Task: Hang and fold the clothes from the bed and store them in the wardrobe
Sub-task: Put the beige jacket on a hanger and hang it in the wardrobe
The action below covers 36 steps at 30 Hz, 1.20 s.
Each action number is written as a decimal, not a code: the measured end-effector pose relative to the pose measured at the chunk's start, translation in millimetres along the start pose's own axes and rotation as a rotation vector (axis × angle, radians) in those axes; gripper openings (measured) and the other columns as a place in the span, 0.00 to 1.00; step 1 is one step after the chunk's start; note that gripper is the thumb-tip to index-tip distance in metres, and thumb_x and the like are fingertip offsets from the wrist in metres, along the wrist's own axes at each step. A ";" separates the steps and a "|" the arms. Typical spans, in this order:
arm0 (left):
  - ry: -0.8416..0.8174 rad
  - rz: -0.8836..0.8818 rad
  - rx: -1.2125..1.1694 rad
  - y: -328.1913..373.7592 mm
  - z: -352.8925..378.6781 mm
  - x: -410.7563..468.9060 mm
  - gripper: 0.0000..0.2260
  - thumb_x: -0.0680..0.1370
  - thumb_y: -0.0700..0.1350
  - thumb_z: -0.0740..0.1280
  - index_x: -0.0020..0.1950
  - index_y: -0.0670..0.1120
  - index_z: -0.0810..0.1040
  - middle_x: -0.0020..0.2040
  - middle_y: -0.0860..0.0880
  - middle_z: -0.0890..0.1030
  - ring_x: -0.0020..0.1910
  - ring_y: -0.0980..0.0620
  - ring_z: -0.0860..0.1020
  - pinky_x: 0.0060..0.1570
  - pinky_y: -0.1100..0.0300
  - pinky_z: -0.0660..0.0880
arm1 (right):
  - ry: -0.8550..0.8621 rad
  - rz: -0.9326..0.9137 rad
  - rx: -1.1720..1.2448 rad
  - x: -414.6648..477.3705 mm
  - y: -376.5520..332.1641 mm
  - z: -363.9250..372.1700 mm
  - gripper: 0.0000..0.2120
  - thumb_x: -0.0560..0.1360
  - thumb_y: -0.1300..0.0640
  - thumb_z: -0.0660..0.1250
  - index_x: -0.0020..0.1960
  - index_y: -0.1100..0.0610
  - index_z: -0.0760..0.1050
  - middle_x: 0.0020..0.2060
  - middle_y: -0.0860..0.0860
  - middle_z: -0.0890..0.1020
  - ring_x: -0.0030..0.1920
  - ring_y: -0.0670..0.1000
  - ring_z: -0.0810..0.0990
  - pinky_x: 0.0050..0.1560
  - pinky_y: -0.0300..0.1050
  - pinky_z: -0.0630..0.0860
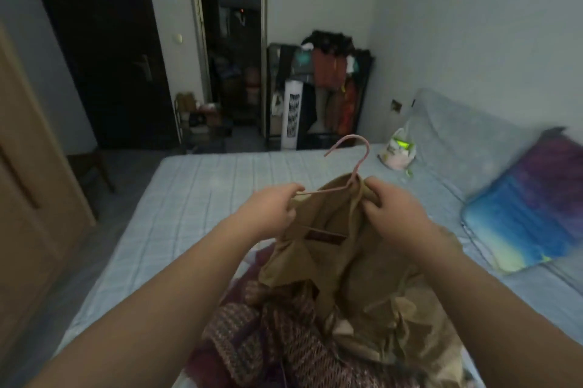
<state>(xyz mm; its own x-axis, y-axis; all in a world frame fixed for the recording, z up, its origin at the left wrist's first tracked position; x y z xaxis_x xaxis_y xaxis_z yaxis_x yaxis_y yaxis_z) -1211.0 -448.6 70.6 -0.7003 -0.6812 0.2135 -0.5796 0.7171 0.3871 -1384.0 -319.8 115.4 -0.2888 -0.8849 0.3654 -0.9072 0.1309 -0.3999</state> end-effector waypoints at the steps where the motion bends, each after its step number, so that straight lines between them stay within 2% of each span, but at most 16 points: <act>1: 0.000 -0.008 -0.050 6.1 -10.4 6.5 0.19 0.80 0.49 0.63 0.70 0.59 0.70 0.64 0.55 0.78 0.54 0.55 0.77 0.50 0.59 0.75 | 0.002 -0.019 -0.006 8.1 -1.9 -17.2 0.01 0.75 0.53 0.63 0.46 0.48 0.72 0.39 0.44 0.79 0.42 0.51 0.77 0.39 0.46 0.70; 2: -0.004 -0.015 -0.098 11.6 -19.1 12.2 0.18 0.80 0.49 0.63 0.69 0.61 0.70 0.62 0.57 0.79 0.51 0.58 0.77 0.46 0.62 0.74 | 0.001 -0.032 -0.012 14.9 -2.0 -33.4 0.03 0.76 0.53 0.63 0.49 0.48 0.74 0.41 0.44 0.80 0.44 0.50 0.78 0.42 0.46 0.71; 4: 0.004 -0.017 -0.161 21.4 -33.2 20.0 0.18 0.80 0.50 0.63 0.68 0.63 0.70 0.61 0.59 0.79 0.51 0.60 0.77 0.46 0.64 0.74 | -0.017 -0.034 -0.031 25.1 3.5 -58.9 0.07 0.77 0.51 0.64 0.54 0.44 0.76 0.45 0.41 0.78 0.47 0.48 0.76 0.48 0.45 0.70; 7: 0.043 0.001 -0.110 33.5 -38.8 21.9 0.20 0.79 0.51 0.65 0.71 0.62 0.67 0.64 0.58 0.77 0.58 0.56 0.77 0.55 0.58 0.75 | -0.045 0.002 -0.032 29.5 20.7 -78.1 0.04 0.78 0.49 0.65 0.51 0.40 0.74 0.44 0.40 0.76 0.47 0.48 0.75 0.49 0.44 0.68; 10: 0.067 0.036 -0.122 43.1 -14.5 19.3 0.27 0.78 0.50 0.68 0.74 0.61 0.62 0.72 0.55 0.71 0.70 0.52 0.70 0.66 0.54 0.68 | -0.038 0.053 -0.056 15.3 42.2 -79.5 0.07 0.78 0.49 0.65 0.53 0.37 0.72 0.46 0.41 0.76 0.47 0.47 0.74 0.50 0.42 0.67; 14: 0.133 -0.086 -0.381 34.7 46.3 10.8 0.38 0.76 0.45 0.71 0.77 0.63 0.53 0.77 0.57 0.59 0.74 0.53 0.62 0.70 0.54 0.62 | -0.053 0.172 -0.104 -15.0 89.3 -64.1 0.12 0.78 0.52 0.66 0.61 0.46 0.76 0.55 0.54 0.82 0.56 0.58 0.79 0.54 0.47 0.73; 16: 0.112 -0.195 -0.527 25.7 87.6 6.7 0.42 0.75 0.44 0.72 0.76 0.66 0.48 0.77 0.60 0.55 0.72 0.53 0.64 0.71 0.51 0.66 | -0.055 0.250 -0.089 -31.7 114.1 -57.9 0.10 0.78 0.54 0.66 0.59 0.50 0.77 0.55 0.57 0.82 0.57 0.59 0.79 0.54 0.47 0.72; 18: -0.003 -0.301 -0.633 20.5 138.3 5.0 0.43 0.73 0.45 0.71 0.78 0.64 0.47 0.78 0.56 0.55 0.72 0.48 0.67 0.68 0.46 0.72 | -0.057 0.328 -0.101 -48.4 137.4 -51.7 0.09 0.78 0.54 0.65 0.58 0.51 0.76 0.55 0.58 0.82 0.57 0.60 0.79 0.52 0.48 0.71; 22: -0.262 -0.221 -0.555 45.0 221.8 8.0 0.35 0.76 0.48 0.70 0.79 0.54 0.57 0.77 0.47 0.65 0.72 0.45 0.69 0.68 0.50 0.71 | -0.068 0.446 -0.131 -83.9 174.2 -42.2 0.11 0.78 0.56 0.65 0.59 0.57 0.76 0.54 0.60 0.82 0.56 0.61 0.78 0.52 0.50 0.72; 25: -0.322 -0.074 -0.571 85.7 246.7 15.1 0.30 0.76 0.52 0.72 0.75 0.51 0.66 0.71 0.49 0.73 0.68 0.47 0.73 0.62 0.59 0.70 | -0.073 0.537 -0.093 -117.5 194.0 -42.2 0.10 0.78 0.59 0.65 0.58 0.57 0.78 0.53 0.59 0.82 0.56 0.60 0.79 0.47 0.45 0.68; 27: -0.366 -0.012 -0.668 118.8 259.6 17.0 0.24 0.75 0.51 0.74 0.70 0.50 0.72 0.64 0.53 0.77 0.64 0.51 0.75 0.58 0.63 0.70 | -0.065 0.589 -0.073 -140.1 202.6 -47.5 0.13 0.77 0.61 0.65 0.61 0.55 0.78 0.55 0.58 0.83 0.57 0.58 0.79 0.49 0.43 0.67; 30: -0.412 -0.087 -0.866 153.3 276.4 15.1 0.22 0.75 0.47 0.75 0.66 0.48 0.74 0.57 0.56 0.75 0.58 0.55 0.75 0.48 0.70 0.70 | -0.036 0.652 -0.039 -167.2 209.9 -59.7 0.15 0.77 0.62 0.66 0.63 0.53 0.78 0.58 0.55 0.82 0.60 0.56 0.78 0.52 0.40 0.67; 31: -0.423 -0.095 -0.898 161.7 282.1 15.7 0.19 0.75 0.45 0.74 0.64 0.47 0.75 0.57 0.55 0.76 0.58 0.54 0.75 0.51 0.68 0.71 | -0.032 0.670 -0.030 -174.9 212.0 -62.7 0.15 0.78 0.62 0.65 0.63 0.53 0.78 0.58 0.54 0.82 0.60 0.55 0.78 0.52 0.38 0.67; 33: -0.421 -0.080 -0.956 174.6 285.4 17.9 0.10 0.78 0.39 0.70 0.58 0.40 0.77 0.57 0.46 0.81 0.58 0.47 0.79 0.60 0.56 0.75 | -0.043 0.705 -0.019 -188.3 216.9 -65.8 0.16 0.78 0.62 0.65 0.64 0.52 0.77 0.59 0.53 0.81 0.62 0.54 0.77 0.55 0.38 0.67; 35: -0.402 -0.106 -1.015 173.6 285.0 20.7 0.11 0.79 0.34 0.67 0.61 0.36 0.77 0.57 0.39 0.82 0.59 0.42 0.80 0.63 0.47 0.75 | -0.072 0.728 -0.017 -198.7 220.5 -65.6 0.16 0.79 0.61 0.65 0.65 0.51 0.76 0.60 0.52 0.81 0.63 0.53 0.76 0.61 0.43 0.69; 36: -0.392 -0.120 -1.035 169.6 283.6 21.7 0.11 0.79 0.32 0.65 0.62 0.36 0.76 0.57 0.38 0.82 0.58 0.43 0.80 0.63 0.47 0.75 | -0.085 0.732 -0.006 -202.9 222.2 -63.9 0.16 0.79 0.61 0.64 0.65 0.50 0.76 0.60 0.51 0.81 0.63 0.53 0.76 0.63 0.45 0.69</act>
<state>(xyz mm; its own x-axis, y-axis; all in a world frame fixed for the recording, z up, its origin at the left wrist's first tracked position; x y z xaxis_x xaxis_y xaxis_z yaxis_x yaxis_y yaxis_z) -1442.7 -300.0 -113.6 -0.8520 -0.5133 -0.1027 -0.1530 0.0566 0.9866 -1546.6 -82.6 6.2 -0.7968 -0.6014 -0.0596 -0.4928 0.7036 -0.5119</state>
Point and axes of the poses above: each hand's wrist, its own x-axis towards the middle knuckle, its own z-axis out of the palm, y = z × x, the point moved 10 cm from there along x, towards the middle knuckle
